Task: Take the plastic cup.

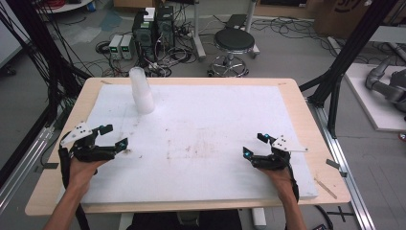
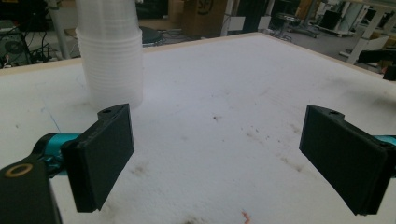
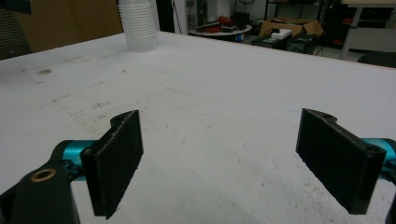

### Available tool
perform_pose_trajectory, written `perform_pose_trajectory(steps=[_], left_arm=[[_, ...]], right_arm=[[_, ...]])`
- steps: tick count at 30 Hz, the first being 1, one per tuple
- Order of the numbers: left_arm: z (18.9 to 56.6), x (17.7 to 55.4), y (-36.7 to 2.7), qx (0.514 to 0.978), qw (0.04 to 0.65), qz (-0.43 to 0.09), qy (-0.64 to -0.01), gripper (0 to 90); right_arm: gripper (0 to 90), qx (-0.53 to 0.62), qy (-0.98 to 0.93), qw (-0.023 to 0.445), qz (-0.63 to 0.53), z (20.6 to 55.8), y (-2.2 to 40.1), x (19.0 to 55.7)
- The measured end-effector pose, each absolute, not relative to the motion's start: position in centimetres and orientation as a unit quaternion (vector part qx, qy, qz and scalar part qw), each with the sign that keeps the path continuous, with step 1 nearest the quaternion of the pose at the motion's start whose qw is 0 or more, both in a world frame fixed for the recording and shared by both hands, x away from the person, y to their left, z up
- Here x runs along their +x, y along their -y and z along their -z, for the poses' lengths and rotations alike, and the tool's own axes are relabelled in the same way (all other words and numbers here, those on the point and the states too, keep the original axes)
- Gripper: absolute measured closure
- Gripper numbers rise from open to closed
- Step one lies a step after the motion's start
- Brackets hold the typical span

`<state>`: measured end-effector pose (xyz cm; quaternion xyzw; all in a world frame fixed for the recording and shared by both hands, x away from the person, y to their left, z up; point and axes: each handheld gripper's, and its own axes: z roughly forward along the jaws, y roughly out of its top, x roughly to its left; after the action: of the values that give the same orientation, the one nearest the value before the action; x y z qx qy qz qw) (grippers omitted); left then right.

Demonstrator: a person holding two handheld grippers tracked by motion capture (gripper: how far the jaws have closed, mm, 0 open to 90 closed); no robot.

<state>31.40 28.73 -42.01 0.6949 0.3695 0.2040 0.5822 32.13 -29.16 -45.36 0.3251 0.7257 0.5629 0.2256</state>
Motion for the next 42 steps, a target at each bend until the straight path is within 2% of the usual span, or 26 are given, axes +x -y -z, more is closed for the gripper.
perform_pose_trajectory(steps=[14, 26, 42], left_arm=[[37.4, 36.8, -31.2, 0.692, 0.601, -0.191, -0.351, 9.9], [34.3, 41.8, -31.8, 0.722, 0.594, -0.172, -0.31, 9.9], [32.6, 48.5, -31.7, 0.755, 0.58, -0.146, -0.269, 10.0]], right_arm=[[14.5, 0.327, -0.726, 0.226, -0.562, 45.4, 29.2, 32.1], [14.6, 0.329, -0.725, 0.224, -0.562, 45.4, 29.2, 32.1], [14.7, 0.326, -0.729, 0.229, -0.557, 45.4, 29.0, 32.1]])
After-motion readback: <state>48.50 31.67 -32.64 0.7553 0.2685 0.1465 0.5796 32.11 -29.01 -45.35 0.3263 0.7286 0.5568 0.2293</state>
